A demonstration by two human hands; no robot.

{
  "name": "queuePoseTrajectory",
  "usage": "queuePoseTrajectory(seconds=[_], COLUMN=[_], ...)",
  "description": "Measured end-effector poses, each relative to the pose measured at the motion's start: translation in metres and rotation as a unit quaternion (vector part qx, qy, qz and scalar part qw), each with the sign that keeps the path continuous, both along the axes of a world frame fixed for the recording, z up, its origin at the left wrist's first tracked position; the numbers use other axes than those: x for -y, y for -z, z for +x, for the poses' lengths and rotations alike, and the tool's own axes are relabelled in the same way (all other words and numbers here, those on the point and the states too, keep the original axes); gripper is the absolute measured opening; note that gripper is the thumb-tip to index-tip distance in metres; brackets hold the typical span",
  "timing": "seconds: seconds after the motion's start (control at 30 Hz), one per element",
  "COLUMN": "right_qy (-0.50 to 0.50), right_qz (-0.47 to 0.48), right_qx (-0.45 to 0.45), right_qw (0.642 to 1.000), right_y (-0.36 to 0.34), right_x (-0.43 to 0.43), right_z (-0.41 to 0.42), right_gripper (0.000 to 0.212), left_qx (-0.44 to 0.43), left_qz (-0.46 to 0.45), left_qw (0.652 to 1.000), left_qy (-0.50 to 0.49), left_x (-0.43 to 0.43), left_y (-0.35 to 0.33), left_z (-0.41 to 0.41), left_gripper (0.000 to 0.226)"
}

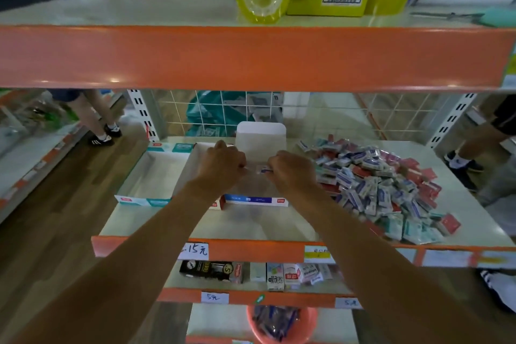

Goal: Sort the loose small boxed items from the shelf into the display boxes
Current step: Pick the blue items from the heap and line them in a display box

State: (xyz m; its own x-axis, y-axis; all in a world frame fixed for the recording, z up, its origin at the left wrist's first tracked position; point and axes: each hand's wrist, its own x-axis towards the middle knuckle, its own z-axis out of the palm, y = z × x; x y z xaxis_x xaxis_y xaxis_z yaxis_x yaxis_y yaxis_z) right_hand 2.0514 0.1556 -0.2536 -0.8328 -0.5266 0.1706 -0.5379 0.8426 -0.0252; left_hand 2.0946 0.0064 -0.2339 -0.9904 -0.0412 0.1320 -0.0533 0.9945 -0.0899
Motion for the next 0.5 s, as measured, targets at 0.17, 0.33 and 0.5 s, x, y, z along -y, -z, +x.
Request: queuePoseTrajectory(seconds=[0.17, 0.33, 0.5], right_qy=[0.021, 0.041, 0.043], right_qz=[0.018, 0.014, 0.014], right_qx=[0.019, 0.049, 0.051], right_qw=[0.999, 0.998, 0.998], right_y=[0.005, 0.011, 0.015], right_x=[0.013, 0.014, 0.01], right_z=[0.0, 0.0, -0.002], right_gripper=[0.026, 0.025, 0.027], left_qx=[0.037, 0.073, 0.094], left_qz=[-0.054, -0.082, -0.138], left_qw=[0.998, 0.993, 0.983], left_qy=[0.006, 0.033, 0.076], left_x=[0.007, 0.01, 0.007], left_y=[0.007, 0.012, 0.013], left_z=[-0.007, -0.02, -0.029], left_gripper=[0.027, 0.028, 0.028])
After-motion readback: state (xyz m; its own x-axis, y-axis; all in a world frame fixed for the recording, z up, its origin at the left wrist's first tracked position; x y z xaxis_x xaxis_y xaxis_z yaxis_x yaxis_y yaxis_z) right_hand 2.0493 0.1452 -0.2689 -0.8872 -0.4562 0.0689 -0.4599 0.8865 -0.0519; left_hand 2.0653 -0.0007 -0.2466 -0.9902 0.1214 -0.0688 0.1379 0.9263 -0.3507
